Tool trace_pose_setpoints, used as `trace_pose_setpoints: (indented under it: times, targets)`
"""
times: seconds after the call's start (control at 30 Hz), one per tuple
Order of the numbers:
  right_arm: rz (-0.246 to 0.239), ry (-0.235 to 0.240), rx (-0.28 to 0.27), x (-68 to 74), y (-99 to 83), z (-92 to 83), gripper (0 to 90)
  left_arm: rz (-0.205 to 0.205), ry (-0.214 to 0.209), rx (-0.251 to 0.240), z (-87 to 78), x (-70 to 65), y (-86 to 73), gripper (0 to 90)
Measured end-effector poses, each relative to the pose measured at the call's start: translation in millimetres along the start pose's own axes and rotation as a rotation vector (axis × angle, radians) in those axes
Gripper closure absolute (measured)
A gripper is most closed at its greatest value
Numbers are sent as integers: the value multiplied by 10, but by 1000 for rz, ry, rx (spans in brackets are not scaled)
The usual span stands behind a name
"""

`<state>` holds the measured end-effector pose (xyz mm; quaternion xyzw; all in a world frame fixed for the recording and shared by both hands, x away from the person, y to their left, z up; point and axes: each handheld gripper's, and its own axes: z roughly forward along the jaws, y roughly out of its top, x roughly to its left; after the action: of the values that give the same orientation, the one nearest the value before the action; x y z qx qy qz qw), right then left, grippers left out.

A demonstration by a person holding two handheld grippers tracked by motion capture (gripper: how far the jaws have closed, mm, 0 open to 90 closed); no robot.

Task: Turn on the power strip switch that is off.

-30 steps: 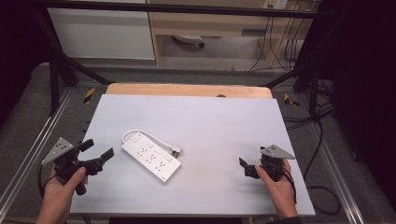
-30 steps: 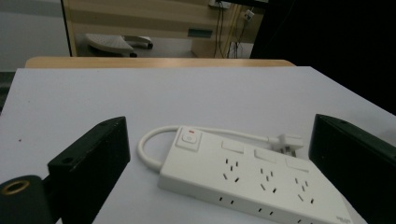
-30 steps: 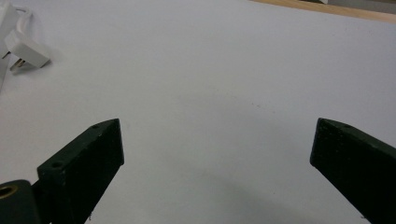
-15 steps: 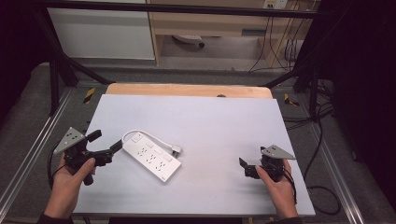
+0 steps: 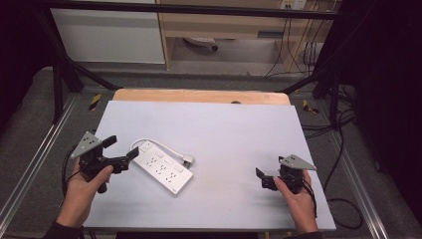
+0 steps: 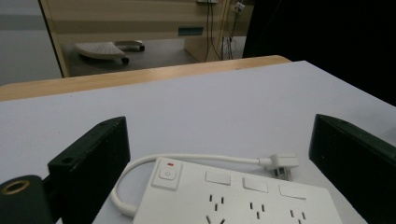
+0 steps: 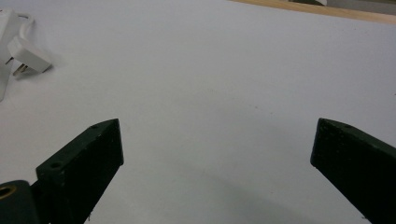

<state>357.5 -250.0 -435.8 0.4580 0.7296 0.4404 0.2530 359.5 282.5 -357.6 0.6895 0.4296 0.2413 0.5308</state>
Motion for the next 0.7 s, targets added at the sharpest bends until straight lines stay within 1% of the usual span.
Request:
trace_pose_setpoints:
  times: [0.37, 0.63, 0.7]
  targets:
    - [-1, 3, -5, 0, 5, -5, 29, 4, -1, 19, 133, -6, 15, 58]
    - [7, 6, -4, -15, 4, 2, 29, 4, -1, 42, 257, -39, -5, 60]
    - [10, 5, -3, -19, 2, 0, 29, 5, -8, 47, 284, -56, -9, 61]
